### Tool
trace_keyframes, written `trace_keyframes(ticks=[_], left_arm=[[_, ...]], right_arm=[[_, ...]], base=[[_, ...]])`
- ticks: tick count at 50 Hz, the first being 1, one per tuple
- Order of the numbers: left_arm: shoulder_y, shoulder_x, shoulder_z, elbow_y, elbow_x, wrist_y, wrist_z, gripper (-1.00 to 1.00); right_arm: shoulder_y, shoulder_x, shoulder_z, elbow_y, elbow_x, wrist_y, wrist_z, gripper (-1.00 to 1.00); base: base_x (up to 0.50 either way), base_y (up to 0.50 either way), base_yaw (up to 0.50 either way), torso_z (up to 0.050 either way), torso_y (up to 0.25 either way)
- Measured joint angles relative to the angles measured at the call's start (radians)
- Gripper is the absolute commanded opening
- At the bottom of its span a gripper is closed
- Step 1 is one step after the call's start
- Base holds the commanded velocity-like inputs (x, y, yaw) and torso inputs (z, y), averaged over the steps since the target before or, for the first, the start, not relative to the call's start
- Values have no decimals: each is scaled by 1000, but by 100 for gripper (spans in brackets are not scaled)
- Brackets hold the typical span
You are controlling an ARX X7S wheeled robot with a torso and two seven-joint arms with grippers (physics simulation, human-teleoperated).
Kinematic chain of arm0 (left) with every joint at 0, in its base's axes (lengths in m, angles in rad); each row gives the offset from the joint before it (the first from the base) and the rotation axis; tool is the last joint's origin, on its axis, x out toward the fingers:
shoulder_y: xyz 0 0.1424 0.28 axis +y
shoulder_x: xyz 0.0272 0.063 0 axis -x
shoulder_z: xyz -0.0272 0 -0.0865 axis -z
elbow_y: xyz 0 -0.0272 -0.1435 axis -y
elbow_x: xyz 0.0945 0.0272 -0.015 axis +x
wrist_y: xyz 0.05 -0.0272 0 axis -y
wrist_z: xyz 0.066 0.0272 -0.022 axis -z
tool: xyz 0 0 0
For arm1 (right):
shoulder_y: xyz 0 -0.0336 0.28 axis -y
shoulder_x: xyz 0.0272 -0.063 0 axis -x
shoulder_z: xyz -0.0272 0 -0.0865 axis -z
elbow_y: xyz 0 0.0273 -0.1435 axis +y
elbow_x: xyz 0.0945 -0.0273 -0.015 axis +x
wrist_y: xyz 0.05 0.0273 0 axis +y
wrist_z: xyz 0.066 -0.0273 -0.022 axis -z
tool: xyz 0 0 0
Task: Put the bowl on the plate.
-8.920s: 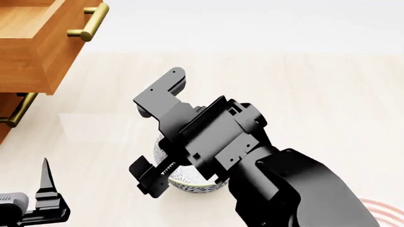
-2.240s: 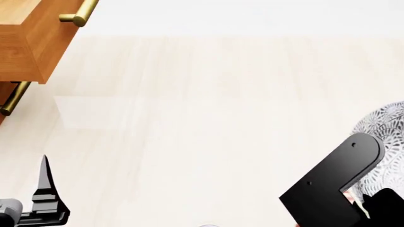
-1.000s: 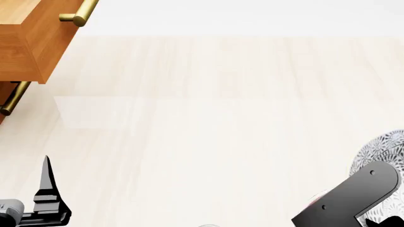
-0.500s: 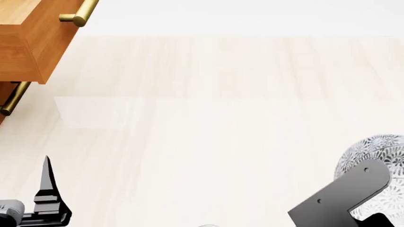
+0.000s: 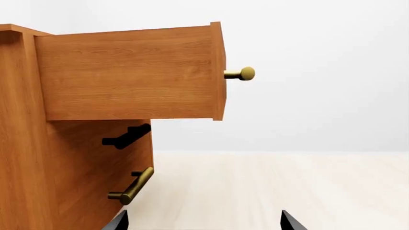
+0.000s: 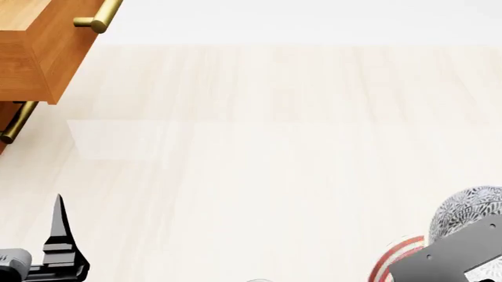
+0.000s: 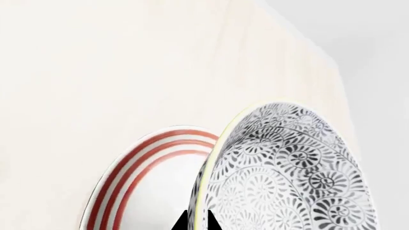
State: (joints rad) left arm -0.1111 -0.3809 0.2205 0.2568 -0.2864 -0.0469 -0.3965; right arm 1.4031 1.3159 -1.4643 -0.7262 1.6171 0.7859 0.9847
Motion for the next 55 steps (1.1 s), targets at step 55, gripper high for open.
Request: trace_keyframes(ticks=[55], left_arm=[[8,-12,6,16,-4,3,-14,100]], right_arm=[[-127,7,-29,104,-123,-167,-115,-100]], base=[[0,0,0,0,0]])
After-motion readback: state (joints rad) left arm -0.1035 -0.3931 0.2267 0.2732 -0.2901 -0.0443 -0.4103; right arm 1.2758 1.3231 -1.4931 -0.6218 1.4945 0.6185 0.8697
